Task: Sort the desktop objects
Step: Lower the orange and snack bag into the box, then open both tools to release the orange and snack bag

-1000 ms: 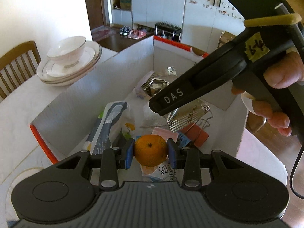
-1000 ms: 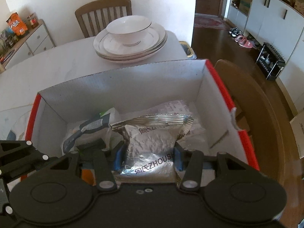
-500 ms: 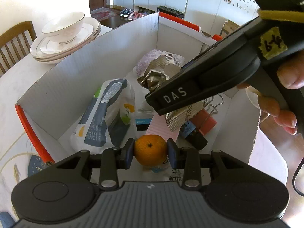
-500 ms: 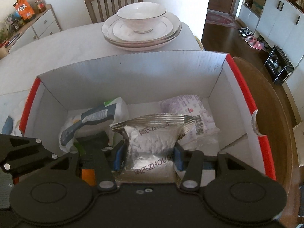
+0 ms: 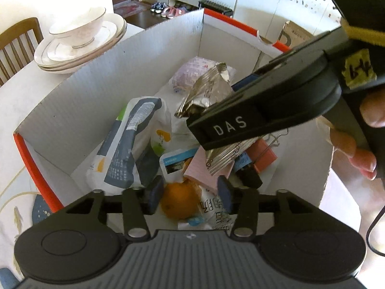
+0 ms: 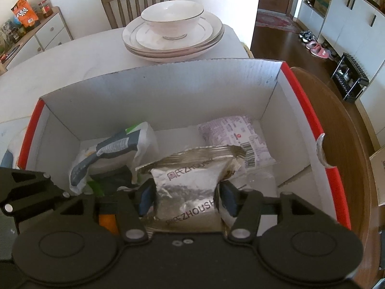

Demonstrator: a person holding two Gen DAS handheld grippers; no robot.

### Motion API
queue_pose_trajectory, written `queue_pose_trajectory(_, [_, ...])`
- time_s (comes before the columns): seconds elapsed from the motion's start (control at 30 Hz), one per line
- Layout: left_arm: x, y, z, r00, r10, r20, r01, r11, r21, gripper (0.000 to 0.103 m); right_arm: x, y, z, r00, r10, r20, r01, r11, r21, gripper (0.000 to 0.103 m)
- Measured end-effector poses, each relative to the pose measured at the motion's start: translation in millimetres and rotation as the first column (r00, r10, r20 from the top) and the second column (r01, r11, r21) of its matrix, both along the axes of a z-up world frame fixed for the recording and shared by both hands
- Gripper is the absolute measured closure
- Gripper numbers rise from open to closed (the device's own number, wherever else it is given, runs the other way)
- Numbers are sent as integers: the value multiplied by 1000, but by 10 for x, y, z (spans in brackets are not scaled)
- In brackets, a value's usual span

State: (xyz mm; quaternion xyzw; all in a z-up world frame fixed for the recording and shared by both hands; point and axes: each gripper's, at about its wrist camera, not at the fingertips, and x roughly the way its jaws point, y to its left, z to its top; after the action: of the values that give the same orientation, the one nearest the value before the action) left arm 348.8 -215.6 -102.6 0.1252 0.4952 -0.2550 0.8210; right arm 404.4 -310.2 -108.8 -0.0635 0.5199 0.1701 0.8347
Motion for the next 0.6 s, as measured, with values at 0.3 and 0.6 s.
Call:
queue_pose_trajectory(0.3, [-151, 66, 154, 998, 2, 68, 0, 999, -42, 37, -116, -98, 188, 999, -1, 44, 0, 1000, 24, 35])
queue_pose_trajectory(0.6, [-295, 250, 343, 993, 37, 110, -25, 993, -114, 34, -288, -162, 425, 996, 3, 88, -7, 999, 45, 31])
